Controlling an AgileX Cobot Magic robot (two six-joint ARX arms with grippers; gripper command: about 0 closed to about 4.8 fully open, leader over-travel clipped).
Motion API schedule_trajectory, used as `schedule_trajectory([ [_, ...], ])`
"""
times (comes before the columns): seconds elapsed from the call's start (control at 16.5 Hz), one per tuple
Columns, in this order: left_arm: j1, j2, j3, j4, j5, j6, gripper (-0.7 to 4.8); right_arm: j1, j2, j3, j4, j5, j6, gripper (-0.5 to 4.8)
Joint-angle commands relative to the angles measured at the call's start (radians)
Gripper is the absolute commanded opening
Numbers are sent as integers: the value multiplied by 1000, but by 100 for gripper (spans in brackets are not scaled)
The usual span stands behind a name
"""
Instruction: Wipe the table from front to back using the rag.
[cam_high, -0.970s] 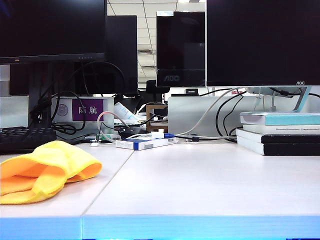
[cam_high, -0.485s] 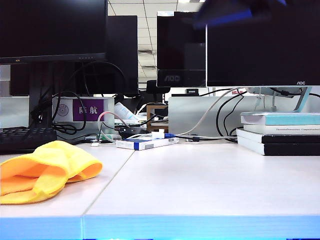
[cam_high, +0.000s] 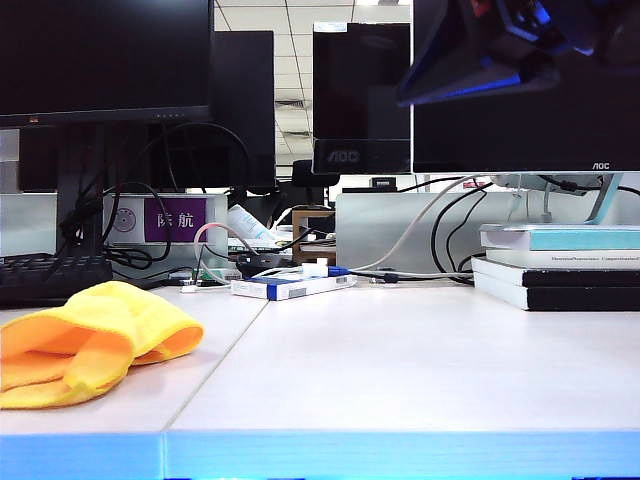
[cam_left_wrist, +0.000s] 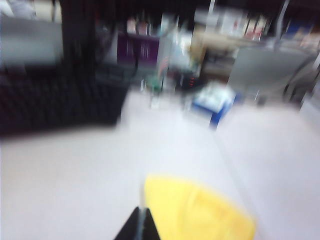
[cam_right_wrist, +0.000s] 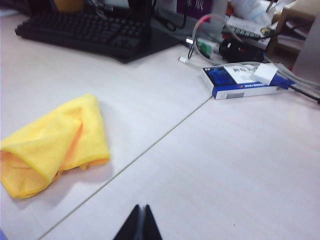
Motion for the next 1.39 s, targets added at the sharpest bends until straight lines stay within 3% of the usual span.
schedule_trajectory([
  [0.06,1,1,-95,55,20,-41,-7,1,-4,3,16,-3,-3,-1],
  [0.3,1,0,-257,325,34,6,-8,0,-4,3,15,-3,-3,-1],
  [0.42,1,0,-311,364,38,6,-7,0,-3,3,16,-2,-3,-1],
  [0.48,1,0,-359,435,119,5,-7,0,-3,3,16,-2,-2,-1],
  [0.67,2,0,-365,446,153,6,-7,0,-3,3,16,-3,-3,-1],
  [0.91,14,-25,-365,413,63,41,-7,0,-4,3,15,-2,-3,-1],
  [1.21,169,-28,-365,380,145,66,-8,0,-2,3,15,-3,-3,-1],
  [1.39,247,-28,-365,289,175,155,-7,0,-1,3,15,-2,-3,-1],
])
